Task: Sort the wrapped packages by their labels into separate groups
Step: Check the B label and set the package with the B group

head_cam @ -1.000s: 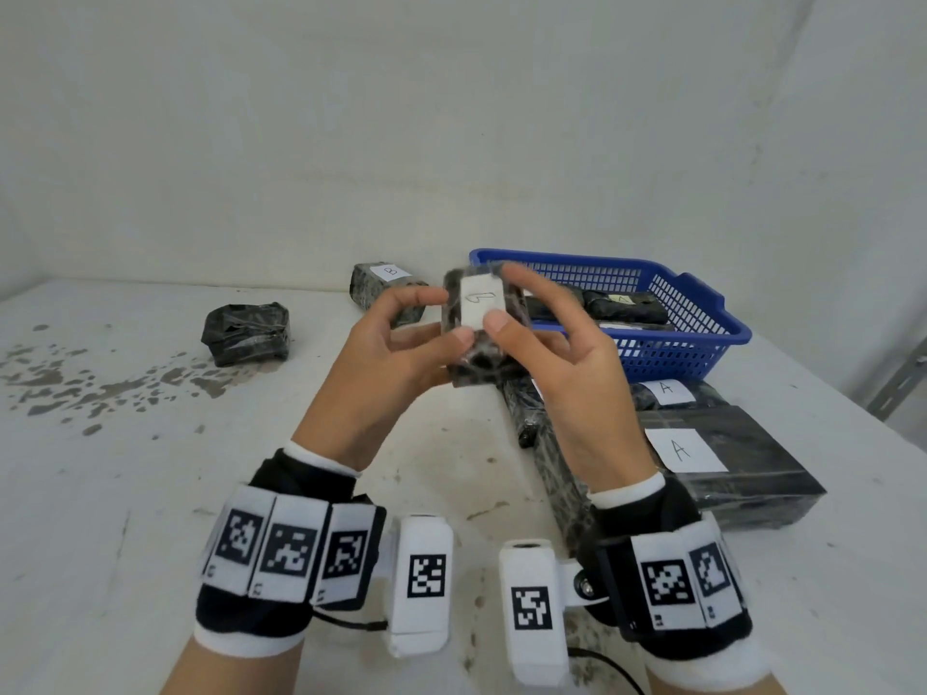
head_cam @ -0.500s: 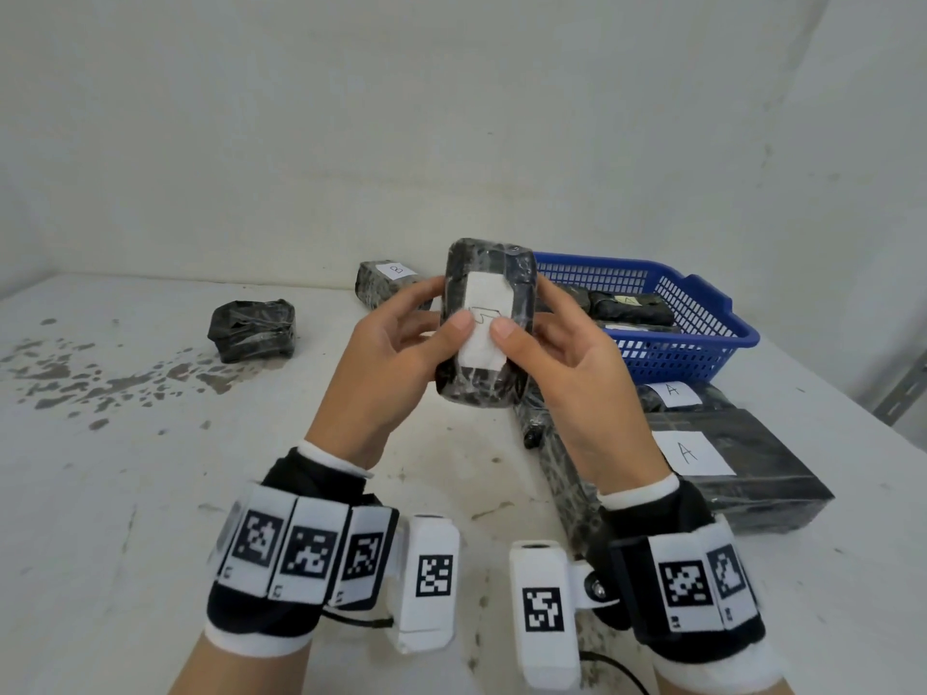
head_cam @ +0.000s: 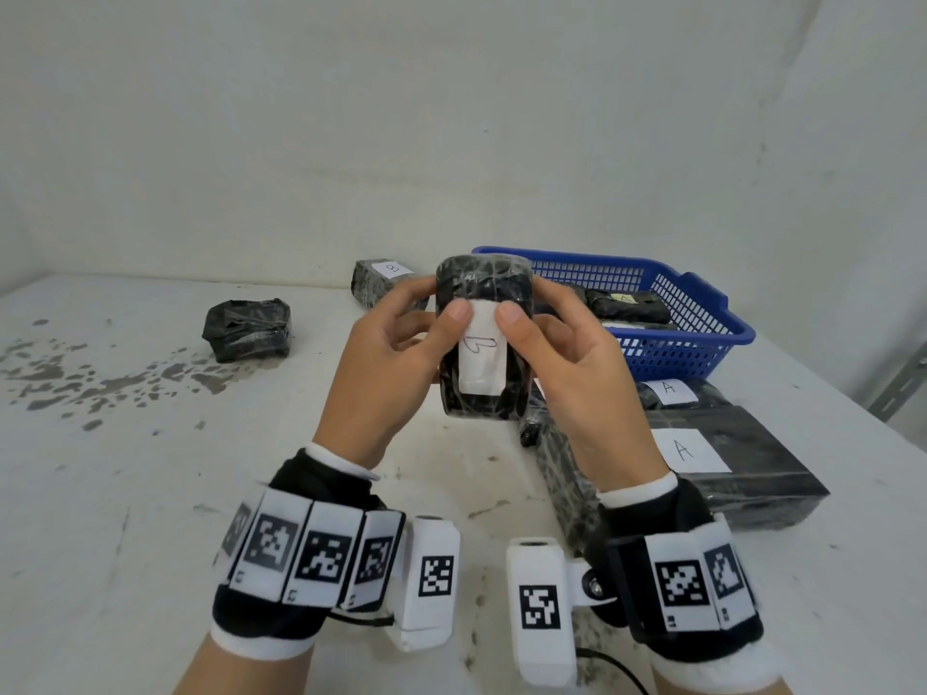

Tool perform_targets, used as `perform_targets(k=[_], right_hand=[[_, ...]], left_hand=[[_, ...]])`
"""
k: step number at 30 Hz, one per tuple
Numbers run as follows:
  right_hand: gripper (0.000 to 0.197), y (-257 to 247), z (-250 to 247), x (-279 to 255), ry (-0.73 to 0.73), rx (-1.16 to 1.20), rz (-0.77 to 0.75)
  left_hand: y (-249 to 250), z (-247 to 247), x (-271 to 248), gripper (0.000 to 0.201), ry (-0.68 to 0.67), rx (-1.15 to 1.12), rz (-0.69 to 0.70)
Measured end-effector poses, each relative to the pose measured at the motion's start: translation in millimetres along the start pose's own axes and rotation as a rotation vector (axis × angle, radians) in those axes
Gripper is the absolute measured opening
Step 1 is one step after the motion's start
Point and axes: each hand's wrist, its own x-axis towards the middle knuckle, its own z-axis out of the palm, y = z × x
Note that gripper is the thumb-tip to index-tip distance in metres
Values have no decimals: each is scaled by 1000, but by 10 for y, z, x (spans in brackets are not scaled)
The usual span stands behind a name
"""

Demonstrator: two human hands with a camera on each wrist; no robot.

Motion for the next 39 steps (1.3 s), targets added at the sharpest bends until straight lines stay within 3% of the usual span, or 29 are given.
perform_targets(k=[4, 8, 12, 18, 30, 35, 39], right_hand=[[46, 26, -5, 4, 23, -82, -40], [34, 39, -12, 0, 8, -147, -75], [25, -31, -21, -23, 9, -101, -25], [55, -24, -6, -31, 13, -118, 25], [18, -23, 18, -17, 18, -71, 64], [5, -56, 11, -29, 15, -57, 78], [15, -80, 9, -29, 21, 123, 89]], left_hand=[[0, 9, -6, 36, 1, 32, 23], [-21, 4, 5, 15, 26, 63, 71], [-18, 2, 0, 29, 0, 87, 104], [-1, -10, -3, 21, 5, 39, 90], [20, -2, -11, 16, 6, 27, 113], [26, 20, -30, 31, -54, 68, 143], [-7, 22, -7, 53, -90, 69, 55]])
